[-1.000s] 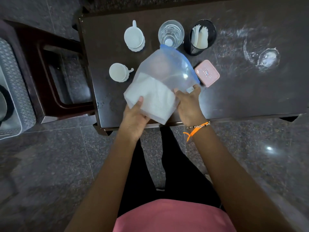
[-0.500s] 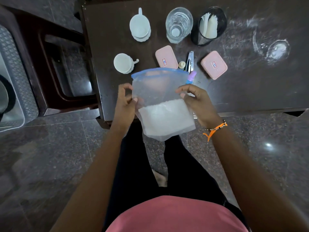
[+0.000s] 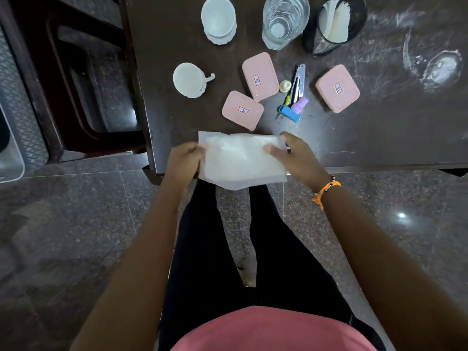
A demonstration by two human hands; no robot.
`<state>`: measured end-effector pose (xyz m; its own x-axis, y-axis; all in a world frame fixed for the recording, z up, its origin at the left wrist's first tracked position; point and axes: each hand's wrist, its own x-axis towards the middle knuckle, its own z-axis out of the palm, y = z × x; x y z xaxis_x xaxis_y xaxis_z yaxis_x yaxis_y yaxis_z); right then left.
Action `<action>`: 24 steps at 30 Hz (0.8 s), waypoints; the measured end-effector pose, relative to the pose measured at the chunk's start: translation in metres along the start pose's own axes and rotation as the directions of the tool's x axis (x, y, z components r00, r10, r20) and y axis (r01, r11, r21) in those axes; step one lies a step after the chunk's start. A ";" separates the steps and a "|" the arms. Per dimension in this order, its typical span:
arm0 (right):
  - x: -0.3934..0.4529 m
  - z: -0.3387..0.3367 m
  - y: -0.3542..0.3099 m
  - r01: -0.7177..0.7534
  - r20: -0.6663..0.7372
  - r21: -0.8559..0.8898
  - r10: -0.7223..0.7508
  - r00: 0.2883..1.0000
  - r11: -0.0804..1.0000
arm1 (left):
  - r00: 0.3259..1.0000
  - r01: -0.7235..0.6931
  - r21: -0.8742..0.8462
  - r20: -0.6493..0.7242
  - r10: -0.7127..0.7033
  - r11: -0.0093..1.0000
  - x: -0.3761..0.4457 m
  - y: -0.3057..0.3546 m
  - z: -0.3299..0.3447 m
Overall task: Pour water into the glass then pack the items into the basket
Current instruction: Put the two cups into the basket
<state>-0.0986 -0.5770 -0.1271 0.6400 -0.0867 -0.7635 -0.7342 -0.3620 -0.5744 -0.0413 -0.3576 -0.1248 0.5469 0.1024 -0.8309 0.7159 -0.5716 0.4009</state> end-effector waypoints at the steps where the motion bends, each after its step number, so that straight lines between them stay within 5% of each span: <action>1: 0.003 0.008 -0.001 -0.008 0.025 0.042 0.007 1.000 0.999 | 0.999 0.004 -0.005 -0.049 -0.005 1.000 0.007 -0.002 -0.002; 6: 0.024 0.049 -0.011 0.055 0.041 -0.011 -0.055 0.998 0.998 | 0.966 -0.027 0.079 -0.254 0.047 0.997 0.033 -0.011 -0.007; 9: 0.040 0.067 -0.020 0.075 -0.074 -0.034 -0.078 0.994 0.997 | 0.874 -0.183 0.355 -0.369 0.318 0.917 0.038 -0.020 -0.009; 12: 0.052 0.076 -0.028 0.134 -0.111 -0.074 -0.142 0.984 0.988 | 0.850 -0.412 0.507 -0.086 0.520 0.758 0.033 -0.026 0.003; 15: 0.053 0.076 -0.035 0.135 -0.108 -0.164 -0.154 0.982 0.977 | 0.837 -0.508 0.602 0.178 0.517 0.616 0.034 -0.035 0.022; 19: 0.046 0.061 -0.035 0.118 -0.233 -0.258 -0.181 0.956 0.959 | 0.896 -0.413 0.678 0.181 0.406 0.609 0.046 -0.041 0.043; 24: 0.077 0.027 -0.032 0.098 -0.391 -0.398 -0.266 0.881 0.912 | 0.867 -0.406 0.760 0.144 0.477 0.507 0.069 -0.031 0.051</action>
<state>-0.0317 -0.5466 -0.1755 0.8476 -0.3435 -0.4046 -0.5168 -0.7078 -0.4817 -0.0479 -0.3747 -0.2137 0.7534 -0.3015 -0.5844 -0.1888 -0.9505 0.2469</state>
